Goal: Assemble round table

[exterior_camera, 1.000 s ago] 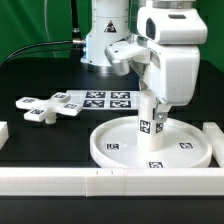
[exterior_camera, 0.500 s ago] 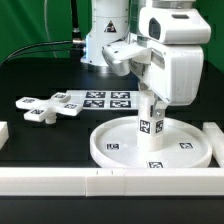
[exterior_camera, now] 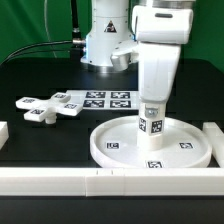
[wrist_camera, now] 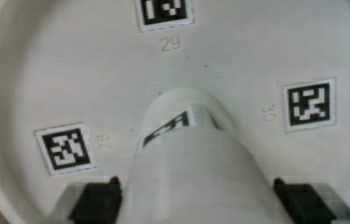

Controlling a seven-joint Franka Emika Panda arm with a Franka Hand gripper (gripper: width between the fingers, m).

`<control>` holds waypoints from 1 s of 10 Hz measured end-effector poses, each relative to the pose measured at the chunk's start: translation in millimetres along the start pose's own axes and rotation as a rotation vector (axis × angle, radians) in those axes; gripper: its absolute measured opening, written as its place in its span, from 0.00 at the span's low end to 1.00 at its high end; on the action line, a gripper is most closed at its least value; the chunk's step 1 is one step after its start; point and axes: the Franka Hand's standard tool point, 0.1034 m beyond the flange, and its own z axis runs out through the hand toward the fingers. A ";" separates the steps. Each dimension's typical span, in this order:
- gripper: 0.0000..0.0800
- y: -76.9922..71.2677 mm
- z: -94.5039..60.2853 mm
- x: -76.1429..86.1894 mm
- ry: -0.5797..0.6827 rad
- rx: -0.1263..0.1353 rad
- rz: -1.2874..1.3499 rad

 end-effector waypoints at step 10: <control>0.51 -3.2 0.4 -0.4 0.024 0.034 0.805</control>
Offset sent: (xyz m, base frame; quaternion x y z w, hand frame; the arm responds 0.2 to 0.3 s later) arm 0.0000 0.0000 0.0000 0.0000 0.0000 0.1938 0.9810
